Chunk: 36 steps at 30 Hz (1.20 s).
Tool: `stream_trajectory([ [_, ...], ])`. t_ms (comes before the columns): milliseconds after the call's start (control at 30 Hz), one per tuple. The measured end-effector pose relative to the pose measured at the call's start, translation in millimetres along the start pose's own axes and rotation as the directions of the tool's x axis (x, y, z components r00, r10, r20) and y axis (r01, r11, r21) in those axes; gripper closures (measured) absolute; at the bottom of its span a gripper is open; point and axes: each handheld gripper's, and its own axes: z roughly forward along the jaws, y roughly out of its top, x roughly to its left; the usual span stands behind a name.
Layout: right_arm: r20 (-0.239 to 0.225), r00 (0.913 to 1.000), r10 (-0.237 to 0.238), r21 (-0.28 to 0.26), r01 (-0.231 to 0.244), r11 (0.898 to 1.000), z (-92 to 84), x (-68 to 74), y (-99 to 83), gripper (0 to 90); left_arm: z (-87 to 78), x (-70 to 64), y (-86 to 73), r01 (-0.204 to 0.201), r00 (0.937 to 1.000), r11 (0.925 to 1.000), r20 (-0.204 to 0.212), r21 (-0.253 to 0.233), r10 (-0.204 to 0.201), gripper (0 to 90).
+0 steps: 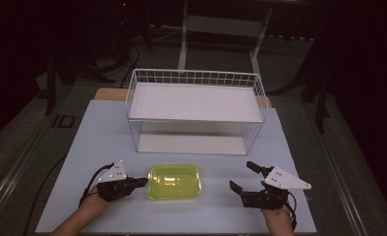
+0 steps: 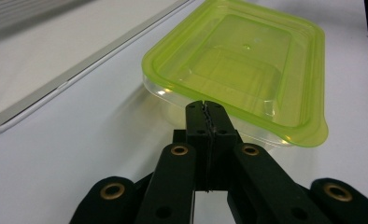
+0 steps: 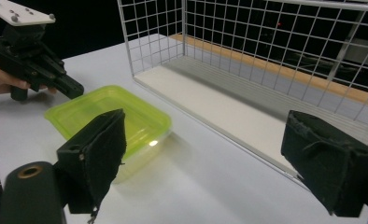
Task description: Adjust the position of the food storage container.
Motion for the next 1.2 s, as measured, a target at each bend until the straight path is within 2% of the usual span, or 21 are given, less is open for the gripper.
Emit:
stream_trajectory([
  [167,-0.005,1.0000,0.004,-0.003,-0.004,1.000,0.3,0.4,0.0,14.2,9.9,-4.0,6.5,-0.009,0.9997,0.9999,0.022,-0.006,0.009,90.0],
  [200,0.009,0.9999,-0.009,-0.005,0.009,1.000,0.6,0.8,-0.4,14.1,11.3,-4.4,7.3,-0.011,0.9997,0.9999,0.024,-0.007,0.011,90.0],
  [267,-0.011,0.9996,-0.026,0.006,0.026,1.000,2.3,0.7,-0.3,13.4,14.9,-5.8,8.9,-0.013,0.9995,0.9999,0.027,-0.008,0.013,90.0],
  [367,-0.019,0.9960,-0.088,0.017,0.088,0.996,5.1,5.3,-0.3,13.2,20.0,-7.4,11.2,-0.015,0.9994,0.9998,0.030,-0.013,0.015,90.0],
  [500,-0.029,0.9939,-0.107,0.014,0.107,0.994,7.6,8.5,-0.5,12.9,26.1,-8.3,14.7,-0.017,0.9990,0.9998,0.040,-0.012,0.017,90.0],
  [567,-0.017,0.9932,-0.115,0.003,0.115,0.993,6.9,8.8,-0.7,12.9,29.7,-9.7,16.5,-0.019,0.9987,0.9997,0.046,-0.014,0.020,90.0],
  [600,-0.015,0.9938,-0.110,-0.002,0.110,0.994,6.4,9.0,-0.6,14.5,31.6,-10.2,17.4,-0.023,0.9985,0.9996,0.050,-0.014,0.024,90.0],
  [667,-0.055,0.9974,-0.047,0.046,0.050,0.998,7.7,6.5,-0.5,15.6,35.4,-11.1,19.4,-0.026,0.9984,0.9995,0.049,-0.017,0.027,90.0],
  [733,-0.080,0.9966,-0.019,0.025,0.021,0.999,7.7,3.5,-2.6,20.8,38.8,-11.2,21.4,-0.028,0.9986,0.9994,0.045,-0.018,0.029,90.0],
  [800,-0.084,0.9964,0.010,0.051,-0.005,0.999,8.0,2.0,-2.5,20.6,43.5,-11.3,23.9,-0.031,0.9985,0.9993,0.045,-0.020,0.031,90.0],
  [867,-0.061,0.9979,-0.021,0.065,0.025,0.998,8.4,2.2,-2.5,20.6,47.1,-11.3,25.6,-0.025,0.9983,0.9994,0.052,-0.023,0.027,90.0],
  [1033,-0.049,0.9985,-0.026,0.070,0.029,0.997,7.9,3.5,-2.4,20.6,53.7,-13.5,28.4,-0.029,0.9976,0.9992,0.062,-0.029,0.031,90.0],
  [1200,-0.011,0.9988,-0.048,0.063,0.049,0.997,7.1,5.0,-2.2,20.5,58.0,-16.5,30.0,-0.033,0.9968,0.9989,0.072,-0.033,0.035,90.0],
])
